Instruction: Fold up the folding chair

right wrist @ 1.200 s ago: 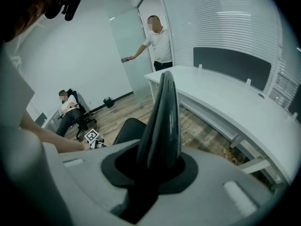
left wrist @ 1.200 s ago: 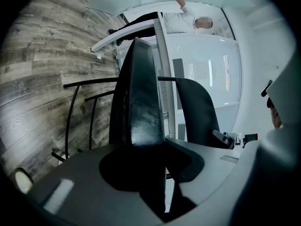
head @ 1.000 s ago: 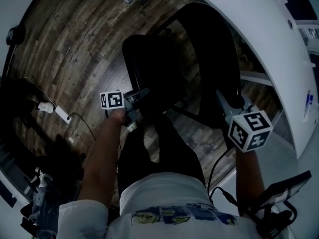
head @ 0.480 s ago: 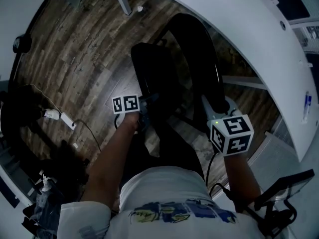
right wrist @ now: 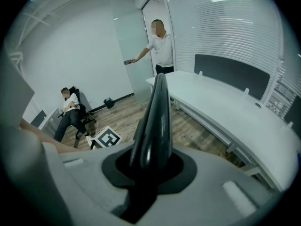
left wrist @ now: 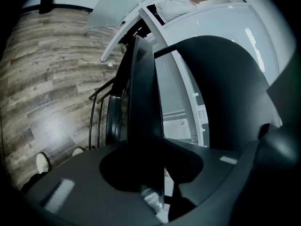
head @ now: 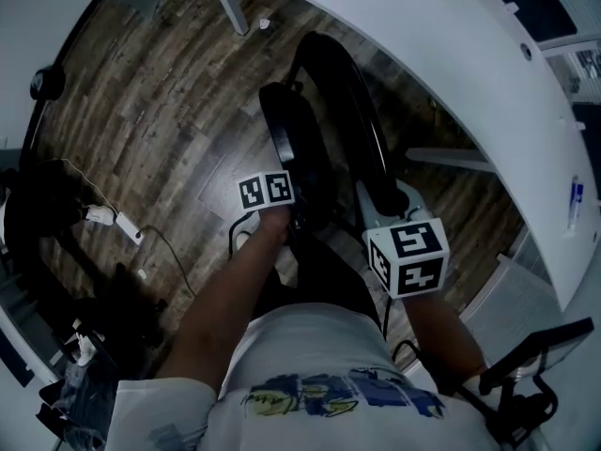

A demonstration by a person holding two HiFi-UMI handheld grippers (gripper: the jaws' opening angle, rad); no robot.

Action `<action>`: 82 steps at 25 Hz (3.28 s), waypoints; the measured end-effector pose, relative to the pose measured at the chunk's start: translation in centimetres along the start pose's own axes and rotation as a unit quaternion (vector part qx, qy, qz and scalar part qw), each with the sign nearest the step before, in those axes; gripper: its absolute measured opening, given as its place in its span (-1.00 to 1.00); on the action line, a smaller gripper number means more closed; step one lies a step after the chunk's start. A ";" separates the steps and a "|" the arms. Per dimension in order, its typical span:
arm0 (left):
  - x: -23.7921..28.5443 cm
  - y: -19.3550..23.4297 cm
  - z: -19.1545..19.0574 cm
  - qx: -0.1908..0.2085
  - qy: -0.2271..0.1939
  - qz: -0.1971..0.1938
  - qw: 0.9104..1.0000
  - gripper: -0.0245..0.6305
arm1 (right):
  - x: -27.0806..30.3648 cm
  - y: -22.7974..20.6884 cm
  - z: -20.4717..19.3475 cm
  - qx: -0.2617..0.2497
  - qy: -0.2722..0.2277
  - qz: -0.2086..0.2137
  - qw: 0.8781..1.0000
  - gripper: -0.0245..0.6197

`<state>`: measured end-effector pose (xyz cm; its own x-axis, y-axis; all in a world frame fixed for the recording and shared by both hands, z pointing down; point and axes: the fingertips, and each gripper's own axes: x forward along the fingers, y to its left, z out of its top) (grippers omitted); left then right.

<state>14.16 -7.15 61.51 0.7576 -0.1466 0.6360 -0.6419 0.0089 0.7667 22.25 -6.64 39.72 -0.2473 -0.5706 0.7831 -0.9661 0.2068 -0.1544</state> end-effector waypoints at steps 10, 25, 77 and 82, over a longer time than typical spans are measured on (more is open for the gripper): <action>0.7 -1.2 -1.2 -0.006 0.007 0.063 0.998 -0.54 | -0.3 1.4 -0.1 -0.011 -0.004 0.013 1.000 -0.74; -0.9 -2.2 3.1 -0.069 -0.023 0.080 0.994 -0.53 | 0.9 7.1 5.3 -0.106 -0.014 0.043 0.993 -0.74; 13.0 -6.6 22.8 -0.185 -0.125 0.139 0.965 -0.49 | 14.0 -13.0 20.3 -0.185 -0.001 0.203 0.961 -0.74; 14.2 -7.6 23.6 -0.170 -0.118 0.128 0.970 -0.45 | 14.4 -14.9 20.8 -0.178 0.002 0.209 0.962 -0.74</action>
<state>27.04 -32.62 62.68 0.5055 -0.3183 0.8020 -0.6984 0.3948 0.5969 31.59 -34.51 40.73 -0.6075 -0.3764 0.6995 -0.6957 0.6770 -0.2400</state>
